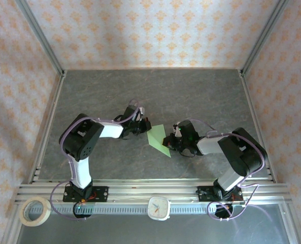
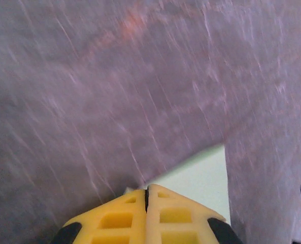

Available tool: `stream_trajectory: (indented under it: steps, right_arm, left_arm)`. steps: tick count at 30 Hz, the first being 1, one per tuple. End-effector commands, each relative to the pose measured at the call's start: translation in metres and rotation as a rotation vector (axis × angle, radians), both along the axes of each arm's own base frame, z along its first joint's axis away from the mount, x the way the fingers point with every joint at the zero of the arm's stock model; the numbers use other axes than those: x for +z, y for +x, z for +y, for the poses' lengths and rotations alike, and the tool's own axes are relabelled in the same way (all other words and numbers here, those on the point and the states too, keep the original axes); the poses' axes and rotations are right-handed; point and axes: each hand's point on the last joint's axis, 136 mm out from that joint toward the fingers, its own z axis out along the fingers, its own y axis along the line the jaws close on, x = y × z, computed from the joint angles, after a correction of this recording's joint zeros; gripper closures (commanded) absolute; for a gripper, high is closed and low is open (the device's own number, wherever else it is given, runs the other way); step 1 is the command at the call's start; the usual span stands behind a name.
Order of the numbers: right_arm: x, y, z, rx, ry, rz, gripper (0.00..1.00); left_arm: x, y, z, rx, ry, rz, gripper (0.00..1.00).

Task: Fold a paper plane with a square sheet of paper (pick it up from the middle)

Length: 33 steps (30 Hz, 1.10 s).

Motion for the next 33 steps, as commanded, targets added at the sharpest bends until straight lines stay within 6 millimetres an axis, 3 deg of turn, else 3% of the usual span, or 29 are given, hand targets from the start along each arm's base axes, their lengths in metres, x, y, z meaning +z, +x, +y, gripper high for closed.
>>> stream_trajectory:
  steps: [1, 4, 6, 9, 12, 15, 22, 28, 33]
  right_arm:
    - [-0.053, -0.047, -0.037, 0.005, -0.183, 0.19, 1.0]
    - [-0.051, -0.046, -0.036, 0.015, -0.182, 0.184, 1.0]
    - [-0.05, -0.045, -0.035, 0.02, -0.186, 0.181, 1.0]
    - [-0.05, -0.045, -0.035, 0.03, -0.19, 0.18, 1.0]
    - [-0.05, -0.044, -0.034, 0.031, -0.188, 0.181, 1.0]
    - [-0.049, -0.043, -0.034, 0.027, -0.186, 0.18, 1.0]
    - [-0.048, -0.041, -0.035, 0.016, -0.186, 0.18, 1.0]
    - [-0.04, -0.038, -0.03, 0.018, -0.16, 0.168, 1.0]
    - [-0.011, -0.02, -0.014, 0.011, -0.084, 0.108, 1.0]
  left_arm:
    - [-0.025, 0.011, 0.029, 0.072, 0.156, 0.045, 0.98]
    - [-0.013, 0.015, 0.028, 0.083, 0.148, 0.031, 0.98]
    - [0.011, 0.017, 0.026, 0.09, 0.119, -0.016, 0.97]
    - [0.032, 0.012, 0.025, 0.092, 0.094, -0.056, 0.96]
    - [0.051, 0.001, 0.009, 0.04, 0.035, -0.105, 0.95]
    - [0.058, -0.014, -0.015, -0.046, 0.002, -0.133, 0.95]
    - [0.029, -0.04, -0.049, -0.158, -0.045, -0.055, 0.97]
    - [-0.007, -0.039, -0.034, -0.126, 0.078, 0.007, 0.98]
    - [-0.026, -0.044, -0.022, -0.134, 0.158, 0.024, 1.0]
